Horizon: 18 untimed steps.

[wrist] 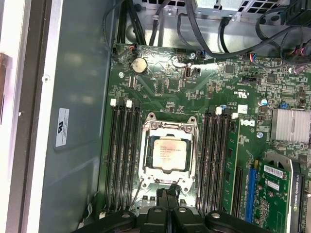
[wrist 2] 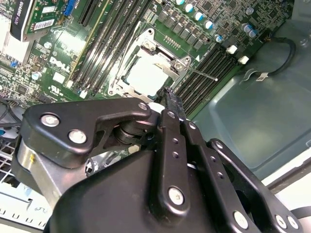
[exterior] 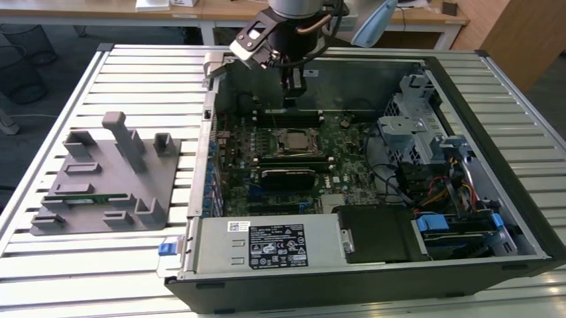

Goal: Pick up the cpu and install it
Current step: 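Close the cpu cover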

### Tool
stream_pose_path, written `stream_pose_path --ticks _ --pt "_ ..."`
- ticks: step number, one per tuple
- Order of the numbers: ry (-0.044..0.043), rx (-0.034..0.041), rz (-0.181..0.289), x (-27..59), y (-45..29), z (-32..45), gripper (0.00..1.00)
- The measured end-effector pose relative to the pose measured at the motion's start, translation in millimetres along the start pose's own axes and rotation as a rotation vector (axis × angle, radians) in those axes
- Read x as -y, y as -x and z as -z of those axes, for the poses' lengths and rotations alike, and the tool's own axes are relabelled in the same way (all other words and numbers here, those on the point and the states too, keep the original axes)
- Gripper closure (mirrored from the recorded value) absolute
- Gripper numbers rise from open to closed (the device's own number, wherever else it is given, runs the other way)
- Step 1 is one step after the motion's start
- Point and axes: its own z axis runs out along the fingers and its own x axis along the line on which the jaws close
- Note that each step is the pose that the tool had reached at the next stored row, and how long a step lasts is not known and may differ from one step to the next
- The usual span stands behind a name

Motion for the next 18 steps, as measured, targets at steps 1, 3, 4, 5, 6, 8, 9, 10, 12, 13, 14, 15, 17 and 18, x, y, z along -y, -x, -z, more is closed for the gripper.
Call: stream_pose_path --ticks 1,3,4,5,6,8,9,10,12,13,14,15,17,18 --pt "-0.0001 0.0002 0.0 0.0 0.0 -0.2 0.89" --pt "-0.0002 0.0013 0.0 0.0 0.0 -0.3 0.89" --pt "-0.0002 0.0021 0.0 0.0 0.0 -0.5 0.89" --pt "-0.0002 0.0034 0.0 0.0 0.0 -0.7 0.89" --pt "-0.0003 0.0049 0.0 0.0 0.1 -1.3 0.89" --pt "-0.0006 0.0056 0.0 0.3 1.5 -2.9 0.89" --pt "-0.0005 0.0056 0.0 0.3 2.7 -4.1 0.89" --pt "-0.0003 0.0053 0.0 0.4 3.6 -5.5 0.89" --pt "-0.0004 0.0055 0.0 0.5 4.9 -8.2 0.89" --pt "-0.0006 0.0056 0.0 0.6 5.2 -9.9 0.89" --pt "-0.0006 0.0057 0.0 0.7 5.3 -11.7 0.89" --pt "-0.0006 0.0057 0.0 0.7 5.3 -13.5 0.89" --pt "-0.0005 0.0057 0.0 0.7 5.4 -16.7 0.89" --pt "-0.0005 0.0056 0.0 0.7 5.4 -17.7 0.89"
